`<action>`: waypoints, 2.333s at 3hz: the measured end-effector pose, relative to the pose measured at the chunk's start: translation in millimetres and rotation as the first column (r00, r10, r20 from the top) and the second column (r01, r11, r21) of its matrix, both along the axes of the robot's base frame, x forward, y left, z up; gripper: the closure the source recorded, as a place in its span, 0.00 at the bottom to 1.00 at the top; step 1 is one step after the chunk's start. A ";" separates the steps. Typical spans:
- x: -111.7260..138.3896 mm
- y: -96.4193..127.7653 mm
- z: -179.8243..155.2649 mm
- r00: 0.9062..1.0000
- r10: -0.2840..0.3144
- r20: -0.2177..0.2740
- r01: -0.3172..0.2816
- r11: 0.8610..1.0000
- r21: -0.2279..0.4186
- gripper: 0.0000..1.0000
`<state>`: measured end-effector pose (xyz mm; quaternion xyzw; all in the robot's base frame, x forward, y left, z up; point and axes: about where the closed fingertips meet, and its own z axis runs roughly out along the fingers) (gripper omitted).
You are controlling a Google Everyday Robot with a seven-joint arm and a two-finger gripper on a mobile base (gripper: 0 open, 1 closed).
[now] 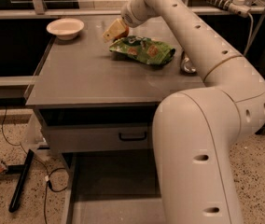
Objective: Place orange into middle drawer
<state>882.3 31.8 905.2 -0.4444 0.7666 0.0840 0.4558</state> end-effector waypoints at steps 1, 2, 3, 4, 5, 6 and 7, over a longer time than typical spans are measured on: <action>7.6 -11.0 0.4 0.996 -0.092 -0.008 0.093 0.995 0.033 0.00; 8.0 -11.9 -3.3 0.995 -0.095 -0.016 0.096 0.993 0.075 0.00; 8.1 -11.9 -3.3 0.995 -0.095 -0.016 0.096 0.993 0.075 0.00; 18.7 -15.5 -4.4 0.992 -0.128 -0.001 0.127 0.989 0.074 0.00; 31.6 -20.2 -3.5 0.986 -0.167 0.010 0.165 0.982 0.091 0.00; 40.9 -18.3 -5.3 0.983 -0.182 0.000 0.181 0.976 0.117 0.00; 44.6 -9.2 -15.6 0.985 -0.170 -0.040 0.174 0.975 0.135 0.00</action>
Offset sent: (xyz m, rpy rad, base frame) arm 0.0051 -0.0155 0.0001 0.1165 -0.0069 -0.0747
